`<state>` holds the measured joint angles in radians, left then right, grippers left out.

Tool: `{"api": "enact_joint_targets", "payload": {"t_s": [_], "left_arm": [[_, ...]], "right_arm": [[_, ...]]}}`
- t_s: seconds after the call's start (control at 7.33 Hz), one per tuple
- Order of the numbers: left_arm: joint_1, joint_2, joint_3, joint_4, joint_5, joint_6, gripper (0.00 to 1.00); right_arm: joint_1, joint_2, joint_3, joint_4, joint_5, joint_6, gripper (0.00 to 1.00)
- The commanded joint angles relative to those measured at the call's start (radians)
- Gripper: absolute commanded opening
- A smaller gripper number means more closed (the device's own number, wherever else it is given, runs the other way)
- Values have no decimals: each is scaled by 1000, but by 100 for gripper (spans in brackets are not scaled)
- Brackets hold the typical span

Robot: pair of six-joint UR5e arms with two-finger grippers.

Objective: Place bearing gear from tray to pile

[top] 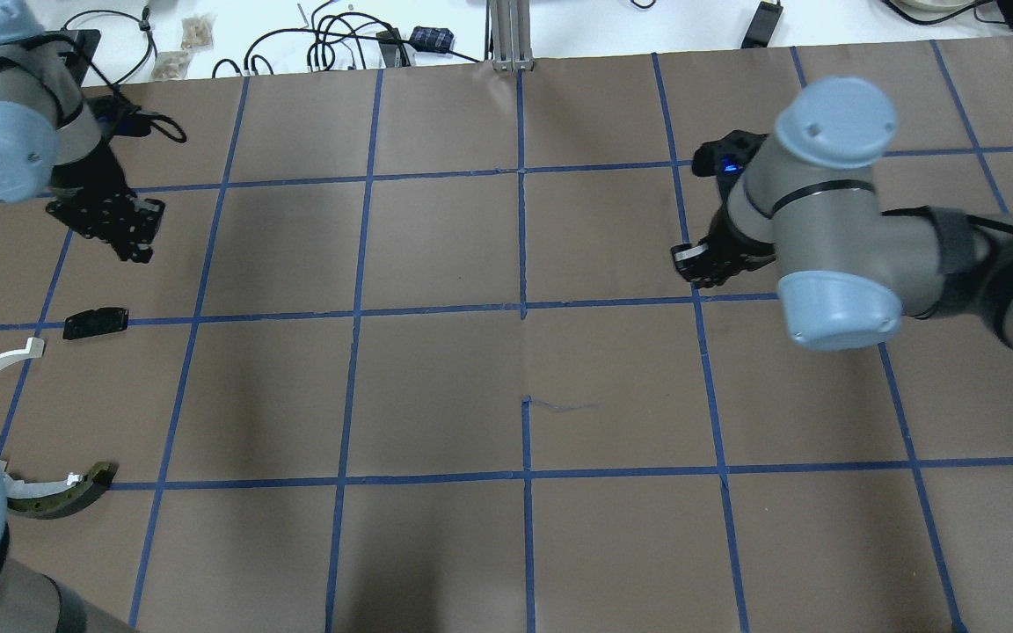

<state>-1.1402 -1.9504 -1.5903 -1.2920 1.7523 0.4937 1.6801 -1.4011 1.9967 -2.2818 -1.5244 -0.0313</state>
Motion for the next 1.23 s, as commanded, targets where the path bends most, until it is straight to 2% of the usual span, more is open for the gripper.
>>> {"api": "enact_joint_targets", "payload": {"t_s": [0.0,0.14,0.41,0.68,0.82,0.95,1.09], "left_arm": [[204,-15,-63,54,6,152,0],[232,-31,-92,115,4,193,0],[257,-45,-169,146,7,192,0],[269,-64,-174,149,6,190,0],[270,-65,-178,137,4,198,0],[270,-64,-184,142,3,203,0],[270,-68,-185,142,4,206,43]], "right_arm": [[293,100,-16,-80,-11,312,0],[317,125,-12,-90,0,336,2],[317,190,-25,-119,-6,314,5],[317,209,-79,-117,3,353,9],[319,211,-93,-111,3,376,14],[320,217,-85,-116,4,378,41],[319,246,-88,-116,15,387,74]]}}
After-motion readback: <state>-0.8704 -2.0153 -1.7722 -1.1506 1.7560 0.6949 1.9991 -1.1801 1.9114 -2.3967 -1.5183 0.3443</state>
